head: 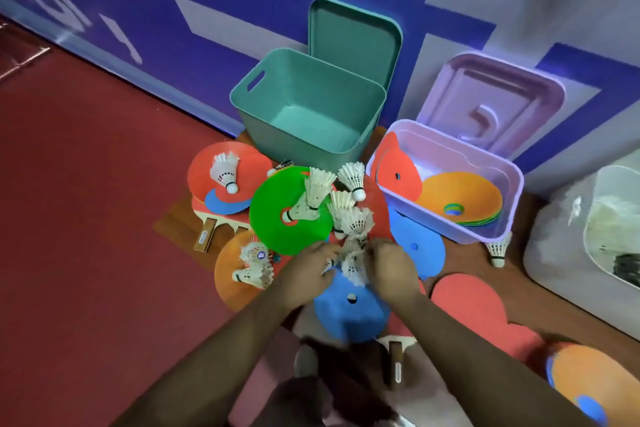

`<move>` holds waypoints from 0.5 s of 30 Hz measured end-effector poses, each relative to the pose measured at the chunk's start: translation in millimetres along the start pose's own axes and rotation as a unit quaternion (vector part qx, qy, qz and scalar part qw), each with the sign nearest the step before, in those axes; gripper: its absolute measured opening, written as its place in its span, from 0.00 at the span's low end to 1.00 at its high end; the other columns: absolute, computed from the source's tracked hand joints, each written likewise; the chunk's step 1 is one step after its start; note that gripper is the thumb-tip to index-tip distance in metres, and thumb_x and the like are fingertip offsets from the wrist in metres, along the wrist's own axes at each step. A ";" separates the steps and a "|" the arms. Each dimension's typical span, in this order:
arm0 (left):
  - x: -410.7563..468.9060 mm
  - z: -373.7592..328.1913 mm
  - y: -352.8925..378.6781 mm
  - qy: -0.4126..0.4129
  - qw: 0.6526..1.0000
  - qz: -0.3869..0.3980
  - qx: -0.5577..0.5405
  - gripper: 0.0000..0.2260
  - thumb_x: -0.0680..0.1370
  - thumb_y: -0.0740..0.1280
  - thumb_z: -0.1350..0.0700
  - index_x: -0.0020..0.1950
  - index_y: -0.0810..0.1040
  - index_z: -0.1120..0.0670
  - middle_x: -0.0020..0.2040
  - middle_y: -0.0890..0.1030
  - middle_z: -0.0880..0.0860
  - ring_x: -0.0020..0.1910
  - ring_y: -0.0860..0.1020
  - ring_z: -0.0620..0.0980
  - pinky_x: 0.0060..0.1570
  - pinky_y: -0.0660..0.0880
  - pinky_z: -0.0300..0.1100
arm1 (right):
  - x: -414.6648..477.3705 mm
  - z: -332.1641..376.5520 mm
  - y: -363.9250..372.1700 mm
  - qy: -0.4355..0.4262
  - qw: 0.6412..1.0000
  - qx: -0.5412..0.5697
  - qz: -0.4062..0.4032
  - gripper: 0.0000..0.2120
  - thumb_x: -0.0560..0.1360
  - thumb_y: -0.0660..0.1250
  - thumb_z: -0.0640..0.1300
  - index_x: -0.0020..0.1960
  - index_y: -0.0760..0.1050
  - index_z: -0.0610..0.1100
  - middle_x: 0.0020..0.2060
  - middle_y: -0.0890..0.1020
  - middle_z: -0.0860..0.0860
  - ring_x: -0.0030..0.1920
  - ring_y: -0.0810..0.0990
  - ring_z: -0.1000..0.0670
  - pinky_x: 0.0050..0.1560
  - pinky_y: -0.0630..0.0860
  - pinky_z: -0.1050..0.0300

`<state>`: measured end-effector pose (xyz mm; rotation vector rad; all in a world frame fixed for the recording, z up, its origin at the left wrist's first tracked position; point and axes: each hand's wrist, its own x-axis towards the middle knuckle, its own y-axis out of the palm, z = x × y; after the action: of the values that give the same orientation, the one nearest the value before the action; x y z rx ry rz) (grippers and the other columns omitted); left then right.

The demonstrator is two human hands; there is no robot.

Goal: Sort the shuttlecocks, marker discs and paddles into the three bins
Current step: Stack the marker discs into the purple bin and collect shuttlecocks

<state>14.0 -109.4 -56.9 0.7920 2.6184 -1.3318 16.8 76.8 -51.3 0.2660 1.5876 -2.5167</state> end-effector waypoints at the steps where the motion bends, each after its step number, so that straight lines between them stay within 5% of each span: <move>1: 1.4 5.7 -1.6 0.009 1.000 0.003 -0.017 0.23 0.77 0.66 0.54 0.72 0.68 0.50 0.63 0.72 0.53 0.60 0.74 0.52 0.58 0.73 0.47 | 0.7 -0.4 -5.5 0.004 0.999 0.040 -0.012 0.06 0.75 0.62 0.41 0.39 0.72 0.44 0.36 0.79 0.44 0.39 0.79 0.40 0.36 0.71 0.50; 5: 5.6 14.9 -14.6 0.068 0.993 0.005 -0.093 0.35 0.73 0.73 0.47 0.75 0.62 0.45 0.72 0.63 0.44 0.70 0.64 0.42 0.68 0.61 0.32 | 1.8 13.5 -38.7 0.014 0.979 0.202 -0.035 0.06 0.76 0.65 0.42 0.40 0.75 0.44 0.27 0.74 0.53 0.28 0.73 0.56 0.35 0.70 0.55; 7: 9.2 8.9 -24.9 0.077 0.991 -0.008 -0.112 0.32 0.74 0.73 0.52 0.75 0.64 0.50 0.71 0.66 0.45 0.69 0.64 0.40 0.63 0.59 0.26 | 4.7 27.4 -51.9 0.017 0.966 0.258 -0.001 0.07 0.77 0.66 0.40 0.40 0.76 0.41 0.27 0.73 0.54 0.26 0.69 0.58 0.31 0.68 0.63; 10: 13.9 7.1 -42.3 0.030 0.988 -0.039 -0.150 0.21 0.77 0.69 0.56 0.70 0.71 0.54 0.63 0.75 0.45 0.63 0.72 0.43 0.56 0.66 0.31 | 15.0 39.5 -57.9 0.047 0.940 0.337 0.022 0.08 0.79 0.62 0.38 0.43 0.77 0.42 0.28 0.75 0.49 0.25 0.71 0.55 0.30 0.71 0.61; 12: 13.5 15.2 -51.2 0.002 0.980 -0.067 -0.188 0.17 0.78 0.68 0.54 0.66 0.73 0.55 0.57 0.77 0.41 0.60 0.76 0.42 0.53 0.71 0.30 | 25.6 36.2 -52.1 0.071 0.947 0.314 -0.018 0.09 0.79 0.58 0.40 0.47 0.77 0.46 0.29 0.78 0.48 0.27 0.75 0.48 0.32 0.74 0.55; 15: 11.1 27.2 -58.5 -0.017 0.971 -0.096 -0.217 0.18 0.79 0.67 0.52 0.68 0.72 0.53 0.59 0.74 0.37 0.63 0.73 0.41 0.52 0.68 0.24 | 35.8 26.8 -34.3 0.064 0.991 0.113 0.019 0.15 0.76 0.60 0.42 0.62 0.73 0.47 0.40 0.83 0.42 0.38 0.82 0.40 0.39 0.78 0.50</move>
<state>-28.1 -154.3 -34.5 0.4543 2.8590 -0.7412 -27.5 66.0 -18.1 0.4890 1.3214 -2.6999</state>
